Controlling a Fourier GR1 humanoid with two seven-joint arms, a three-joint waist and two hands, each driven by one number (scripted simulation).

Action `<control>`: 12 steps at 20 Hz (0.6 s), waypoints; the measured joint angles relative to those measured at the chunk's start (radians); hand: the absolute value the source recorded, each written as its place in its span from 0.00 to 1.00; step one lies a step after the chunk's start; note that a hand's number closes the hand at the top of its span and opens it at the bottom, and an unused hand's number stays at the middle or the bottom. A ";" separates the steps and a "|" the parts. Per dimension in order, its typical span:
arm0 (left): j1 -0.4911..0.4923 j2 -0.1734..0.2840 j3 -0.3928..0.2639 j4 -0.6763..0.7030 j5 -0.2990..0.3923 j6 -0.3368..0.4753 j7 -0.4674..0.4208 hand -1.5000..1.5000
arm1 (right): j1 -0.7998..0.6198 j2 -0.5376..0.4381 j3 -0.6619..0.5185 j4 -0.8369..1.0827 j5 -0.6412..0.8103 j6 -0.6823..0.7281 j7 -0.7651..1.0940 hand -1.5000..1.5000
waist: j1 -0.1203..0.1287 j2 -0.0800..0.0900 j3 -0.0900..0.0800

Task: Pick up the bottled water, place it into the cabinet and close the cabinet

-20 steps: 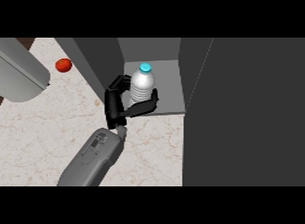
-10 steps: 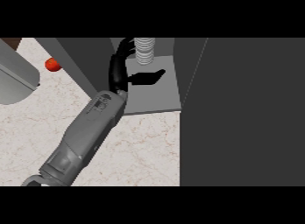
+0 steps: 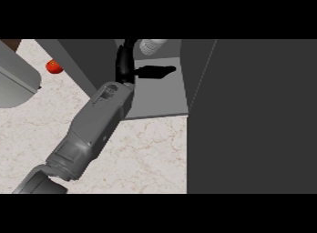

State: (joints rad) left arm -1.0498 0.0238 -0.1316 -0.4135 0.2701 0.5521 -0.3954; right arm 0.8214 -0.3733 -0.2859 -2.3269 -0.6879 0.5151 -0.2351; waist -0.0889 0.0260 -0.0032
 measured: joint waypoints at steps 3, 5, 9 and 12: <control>-0.018 -0.009 0.030 0.014 0.018 -0.047 -0.075 0.00 | 0.000 -0.005 -0.014 0.000 -0.003 0.004 -0.004 0.00 | 0.007 -0.003 0.000; -0.028 -0.014 0.037 0.026 0.030 -0.069 -0.118 0.00 | -0.004 -0.002 -0.006 -0.002 -0.005 -0.004 -0.001 0.00 | 0.007 -0.003 0.000; -0.045 -0.020 0.037 0.044 0.073 -0.100 -0.165 0.00 | -0.009 -0.005 -0.013 -0.004 -0.008 -0.008 0.009 0.00 | 0.013 -0.009 0.001; -0.026 -0.022 0.006 0.029 0.124 -0.108 -0.195 0.00 | -0.023 -0.013 -0.017 -0.005 -0.011 -0.022 0.030 0.00 | 0.019 -0.013 0.001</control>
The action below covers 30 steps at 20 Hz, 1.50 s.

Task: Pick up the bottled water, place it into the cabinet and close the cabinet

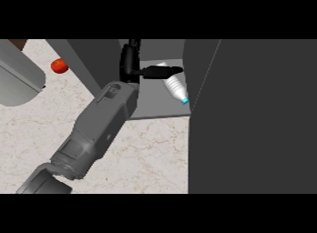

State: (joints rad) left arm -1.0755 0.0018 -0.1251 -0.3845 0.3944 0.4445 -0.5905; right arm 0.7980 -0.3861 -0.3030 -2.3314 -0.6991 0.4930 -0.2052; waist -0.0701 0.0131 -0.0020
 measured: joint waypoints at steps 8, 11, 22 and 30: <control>0.091 -0.001 -0.120 -0.137 0.116 -0.008 0.006 0.00 | 0.008 0.009 -0.025 -0.007 -0.009 -0.011 0.022 0.00 | 0.026 -0.014 0.000; 0.162 -0.002 -0.191 -0.236 0.153 0.002 0.023 0.00 | 0.013 0.011 -0.034 -0.009 -0.014 -0.018 0.028 0.00 | 0.037 -0.018 0.000; 0.529 0.001 -0.431 -0.668 0.189 0.091 0.035 0.00 | -0.003 0.034 -0.022 -0.011 -0.019 -0.041 0.054 0.00 | 0.069 -0.022 0.001; 0.781 0.069 -0.569 -0.955 0.158 0.077 0.067 1.00 | 0.009 0.041 -0.002 -0.013 -0.015 -0.002 0.045 1.00 | 0.071 -0.022 0.001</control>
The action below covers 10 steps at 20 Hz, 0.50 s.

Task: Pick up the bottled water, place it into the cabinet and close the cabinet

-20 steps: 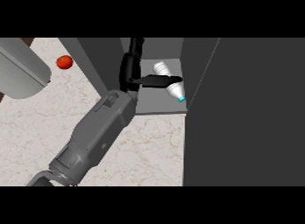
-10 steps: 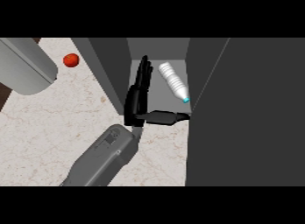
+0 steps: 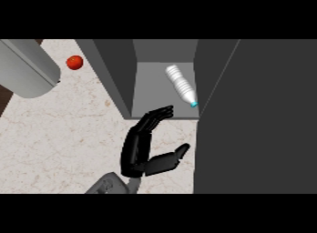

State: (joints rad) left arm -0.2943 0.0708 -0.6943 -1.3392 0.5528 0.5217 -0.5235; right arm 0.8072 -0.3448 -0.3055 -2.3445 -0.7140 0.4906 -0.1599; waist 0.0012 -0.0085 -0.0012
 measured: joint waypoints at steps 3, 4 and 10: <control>0.087 0.053 -0.042 -0.108 -0.017 -0.005 0.005 1.00 | 0.007 -0.020 -0.003 -0.001 0.000 0.029 0.004 1.00 | 0.001 0.000 0.000; 0.114 0.077 -0.051 -0.147 -0.020 -0.009 0.008 1.00 | 0.009 -0.030 -0.003 0.001 0.000 0.045 0.007 1.00 | 0.002 0.000 0.000; 0.244 0.240 -0.033 -0.299 -0.012 -0.074 0.008 1.00 | 0.017 -0.052 0.041 -0.003 0.004 0.084 0.032 1.00 | 0.001 0.003 -0.001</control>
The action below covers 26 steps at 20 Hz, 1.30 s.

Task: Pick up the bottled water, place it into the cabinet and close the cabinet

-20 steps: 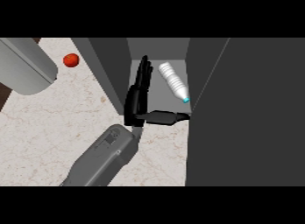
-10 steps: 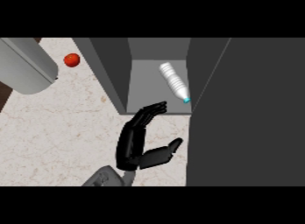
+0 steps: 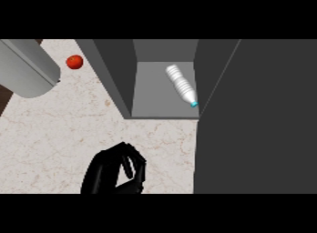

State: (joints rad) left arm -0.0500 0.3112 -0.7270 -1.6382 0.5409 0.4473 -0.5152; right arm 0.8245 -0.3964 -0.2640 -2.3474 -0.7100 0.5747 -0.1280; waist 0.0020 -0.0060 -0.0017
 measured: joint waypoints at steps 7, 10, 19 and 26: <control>0.104 0.162 0.081 -0.103 0.040 -0.075 -0.011 1.00 | 0.017 -0.059 0.068 -0.007 0.011 0.106 0.014 1.00 | -0.004 -0.003 -0.002; 0.146 0.228 0.137 -0.141 0.075 -0.120 -0.022 0.00 | 0.003 -0.058 0.101 -0.012 0.017 0.123 0.003 1.00 | -0.004 -0.004 -0.002; 0.269 0.372 0.302 -0.235 0.202 -0.239 -0.055 0.00 | -0.024 -0.062 0.211 -0.021 0.042 0.152 0.008 1.00 | 0.001 -0.011 -0.007; 0.344 0.454 0.411 -0.270 0.267 -0.290 -0.063 0.00 | -0.094 -0.088 0.324 -0.025 0.067 0.151 0.051 1.00 | 0.016 -0.017 -0.011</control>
State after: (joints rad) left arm 0.2939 0.7650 -0.3161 -1.9079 0.8076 0.1568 -0.5785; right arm 0.7306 -0.4849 0.0602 -2.3720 -0.6433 0.7253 -0.0765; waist 0.0181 -0.0229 -0.0129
